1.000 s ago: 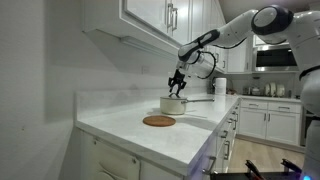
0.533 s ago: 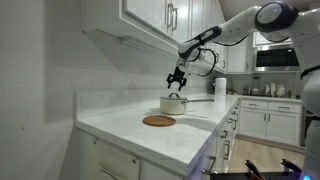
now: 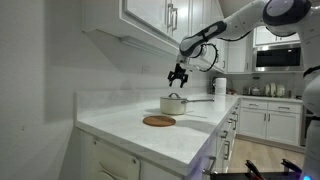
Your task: Take the white lid and place it on the white pot
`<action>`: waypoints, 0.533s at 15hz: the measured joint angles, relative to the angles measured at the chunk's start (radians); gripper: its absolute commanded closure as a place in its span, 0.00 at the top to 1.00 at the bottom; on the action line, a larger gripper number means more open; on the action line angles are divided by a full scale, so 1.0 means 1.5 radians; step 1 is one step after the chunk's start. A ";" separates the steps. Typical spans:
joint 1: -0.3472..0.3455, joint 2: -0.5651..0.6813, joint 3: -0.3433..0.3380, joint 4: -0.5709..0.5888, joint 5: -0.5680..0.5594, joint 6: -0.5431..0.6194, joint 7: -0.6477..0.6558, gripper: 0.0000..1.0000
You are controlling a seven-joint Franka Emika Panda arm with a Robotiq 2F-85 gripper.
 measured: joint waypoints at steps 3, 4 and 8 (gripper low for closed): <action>0.006 -0.038 0.000 -0.030 -0.048 -0.001 0.046 1.00; 0.008 -0.052 0.001 -0.040 -0.065 -0.002 0.065 1.00; 0.009 -0.112 0.013 -0.076 -0.130 -0.018 0.137 1.00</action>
